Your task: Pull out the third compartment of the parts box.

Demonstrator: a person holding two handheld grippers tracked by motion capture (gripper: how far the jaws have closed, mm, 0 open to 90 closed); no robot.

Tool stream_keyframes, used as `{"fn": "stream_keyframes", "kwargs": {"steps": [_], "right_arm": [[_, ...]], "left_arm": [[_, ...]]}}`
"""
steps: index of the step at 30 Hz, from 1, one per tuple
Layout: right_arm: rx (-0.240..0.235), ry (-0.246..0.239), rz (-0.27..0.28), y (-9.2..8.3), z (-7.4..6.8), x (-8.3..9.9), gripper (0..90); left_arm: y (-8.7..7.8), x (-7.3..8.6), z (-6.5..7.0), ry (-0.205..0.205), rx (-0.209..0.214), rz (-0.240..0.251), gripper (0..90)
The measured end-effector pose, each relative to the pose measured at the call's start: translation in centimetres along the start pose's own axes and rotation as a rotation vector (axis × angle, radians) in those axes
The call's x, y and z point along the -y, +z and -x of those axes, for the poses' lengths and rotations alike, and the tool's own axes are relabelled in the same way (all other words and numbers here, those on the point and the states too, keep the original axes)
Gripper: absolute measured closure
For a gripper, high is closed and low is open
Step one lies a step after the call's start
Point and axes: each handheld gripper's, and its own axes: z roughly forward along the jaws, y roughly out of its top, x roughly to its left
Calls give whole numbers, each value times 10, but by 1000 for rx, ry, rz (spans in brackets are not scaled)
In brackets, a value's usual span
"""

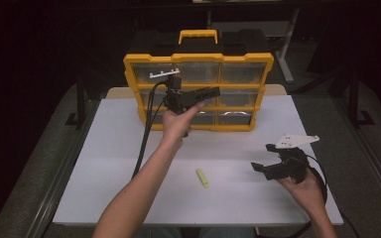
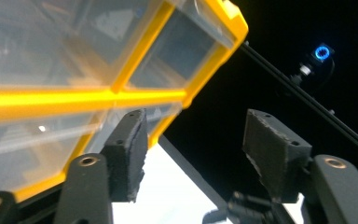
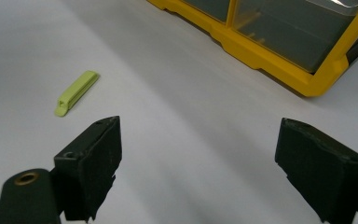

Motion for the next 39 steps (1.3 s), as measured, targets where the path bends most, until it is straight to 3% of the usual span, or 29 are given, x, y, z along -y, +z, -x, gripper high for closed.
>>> {"fn": "stream_keyframes", "kwargs": {"steps": [13,16,22,27,34,39], "right_arm": [[-3,4,10,-1,1,0,138],[-12,6,19,-2,1,-1,138],[-13,4,20,-2,1,-1,138],[-14,6,21,-2,2,-1,138],[-10,4,33,-3,1,-1,138],[-12,0,41,-4,2,-1,138]], "left_arm": [[36,-13,10,-80,35,89,530],[46,-14,8,-129,54,113,558],[54,-14,8,-134,48,116,626],[58,-17,9,-136,50,147,665],[64,-20,12,-130,14,167,731],[66,-19,13,-125,11,179,762]]}}
